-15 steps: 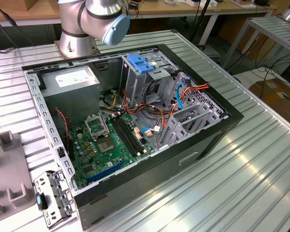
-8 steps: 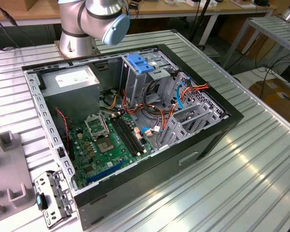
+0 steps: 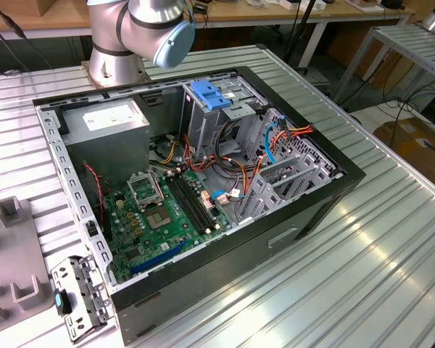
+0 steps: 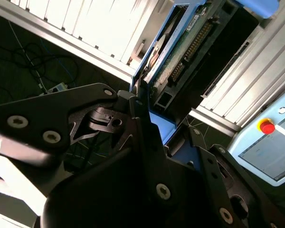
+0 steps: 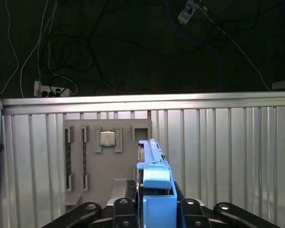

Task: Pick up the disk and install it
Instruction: 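Pick up the disk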

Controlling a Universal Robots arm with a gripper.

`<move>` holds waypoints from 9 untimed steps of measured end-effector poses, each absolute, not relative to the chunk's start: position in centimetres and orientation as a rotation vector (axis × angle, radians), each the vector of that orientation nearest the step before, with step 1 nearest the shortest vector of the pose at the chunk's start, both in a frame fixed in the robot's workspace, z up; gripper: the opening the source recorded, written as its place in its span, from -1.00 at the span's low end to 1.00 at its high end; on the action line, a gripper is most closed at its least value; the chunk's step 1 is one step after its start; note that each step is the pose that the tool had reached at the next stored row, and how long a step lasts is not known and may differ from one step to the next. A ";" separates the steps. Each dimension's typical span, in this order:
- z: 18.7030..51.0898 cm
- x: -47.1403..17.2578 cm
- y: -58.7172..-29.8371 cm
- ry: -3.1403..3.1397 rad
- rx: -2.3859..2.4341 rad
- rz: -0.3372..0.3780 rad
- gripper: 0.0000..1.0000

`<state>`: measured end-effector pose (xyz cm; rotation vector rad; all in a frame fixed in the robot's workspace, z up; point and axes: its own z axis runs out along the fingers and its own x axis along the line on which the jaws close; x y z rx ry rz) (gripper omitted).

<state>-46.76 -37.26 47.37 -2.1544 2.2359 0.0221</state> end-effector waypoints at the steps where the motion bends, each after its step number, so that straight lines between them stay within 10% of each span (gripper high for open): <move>1: 47.5 -46.8 -37.3 2.236 -2.154 0.022 -0.26; 9: 48.8 -46.8 -37.3 2.236 -2.154 0.022 -0.26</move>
